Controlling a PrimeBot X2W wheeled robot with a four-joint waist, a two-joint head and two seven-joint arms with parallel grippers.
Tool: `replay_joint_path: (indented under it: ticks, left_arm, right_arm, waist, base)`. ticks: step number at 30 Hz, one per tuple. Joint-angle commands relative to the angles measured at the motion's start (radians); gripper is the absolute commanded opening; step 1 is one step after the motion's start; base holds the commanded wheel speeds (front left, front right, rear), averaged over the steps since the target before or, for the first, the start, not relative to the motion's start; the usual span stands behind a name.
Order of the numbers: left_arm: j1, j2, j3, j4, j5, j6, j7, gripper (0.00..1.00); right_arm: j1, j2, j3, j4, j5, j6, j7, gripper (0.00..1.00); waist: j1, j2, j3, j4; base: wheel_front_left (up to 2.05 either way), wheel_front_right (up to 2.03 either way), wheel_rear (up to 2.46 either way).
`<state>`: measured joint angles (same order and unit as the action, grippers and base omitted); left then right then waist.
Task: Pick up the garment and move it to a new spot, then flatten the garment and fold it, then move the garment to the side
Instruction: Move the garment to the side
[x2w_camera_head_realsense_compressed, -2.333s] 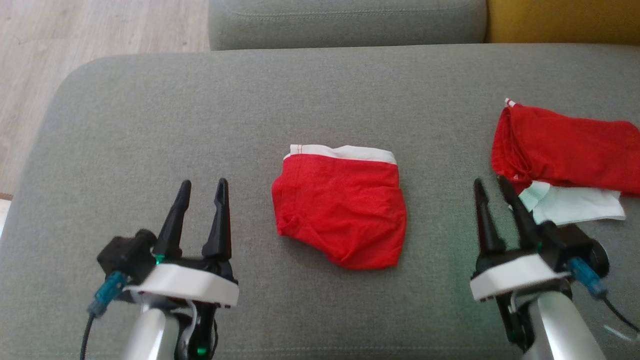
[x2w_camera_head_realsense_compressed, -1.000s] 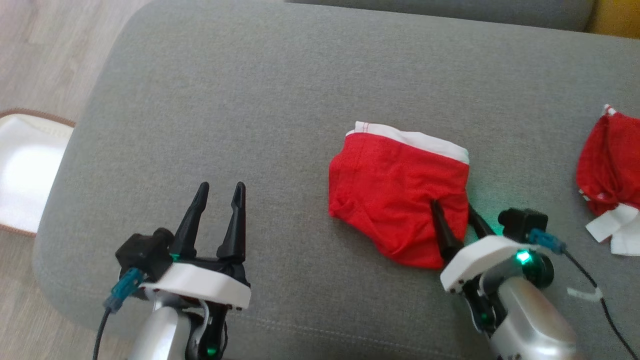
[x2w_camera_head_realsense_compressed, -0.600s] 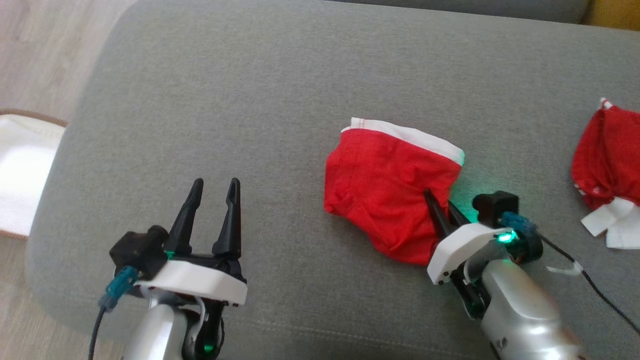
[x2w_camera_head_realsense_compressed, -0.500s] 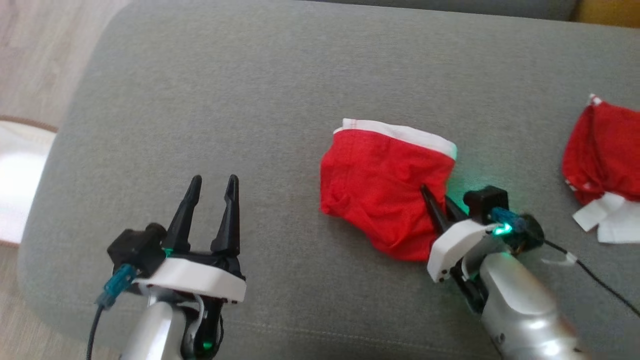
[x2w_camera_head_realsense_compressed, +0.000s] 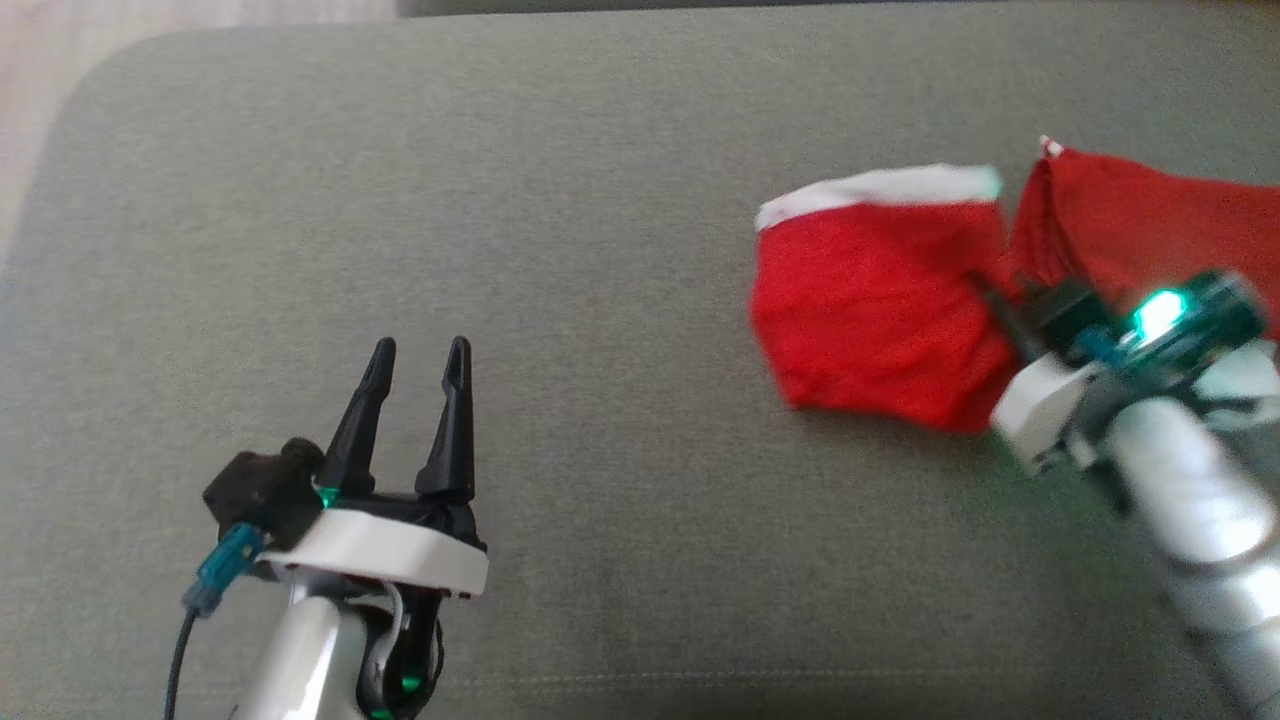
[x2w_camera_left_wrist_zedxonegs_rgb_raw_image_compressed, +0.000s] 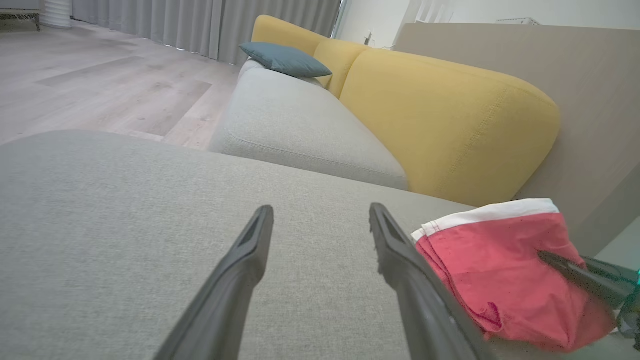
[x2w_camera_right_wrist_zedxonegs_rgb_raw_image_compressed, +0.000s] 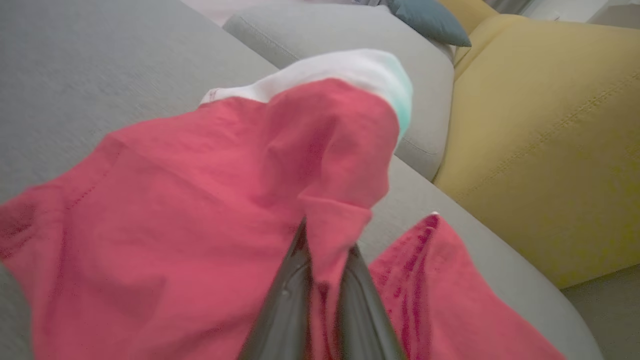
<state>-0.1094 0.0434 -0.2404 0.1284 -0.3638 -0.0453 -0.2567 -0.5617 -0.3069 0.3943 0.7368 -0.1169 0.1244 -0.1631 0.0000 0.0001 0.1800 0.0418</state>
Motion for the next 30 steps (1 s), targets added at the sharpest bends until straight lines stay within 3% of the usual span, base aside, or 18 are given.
replay_joint_path:
  ticks: [1,9,11,18,30]
  left_arm:
    - [-0.045,0.007,0.040,-0.037,0.004,-0.002,-0.005,1.00]
    - [-0.092,0.007,0.037,-0.041,0.008,-0.016,-0.005,1.00]
    - [-0.103,0.007,0.038,-0.044,0.007,-0.019,-0.005,1.00]
    - [-0.117,0.007,0.036,-0.060,-0.001,-0.022,-0.005,1.00]
    - [-0.129,0.007,0.054,-0.058,0.005,-0.032,-0.005,1.00]
  right_arm:
    - [-0.046,-0.037,0.022,-0.041,0.016,0.006,0.009,0.00]
    - [-0.143,-0.315,0.111,-0.130,0.127,0.006,0.129,0.00]
    - [-0.153,-0.385,0.116,-0.144,0.145,0.006,0.215,0.00]
    - [-0.133,-0.437,0.068,-0.198,0.160,0.006,0.406,0.00]
    - [-0.044,-0.461,-0.075,-0.290,0.131,0.006,0.556,0.00]
  waist:
    - [0.0000,-0.0001,0.019,-0.024]
    - [0.0000,-0.0001,0.087,-0.062]
    - [0.0000,-0.0001,0.105,-0.065]
    - [0.0000,-0.0001,0.123,-0.066]
    - [0.0000,-0.0001,0.151,-0.054]
  base:
    - [0.00,0.00,0.00]
    - [0.00,0.00,0.00]
    - [0.00,0.00,0.00]
    - [0.00,0.00,0.00]
    - [0.00,0.00,0.00]
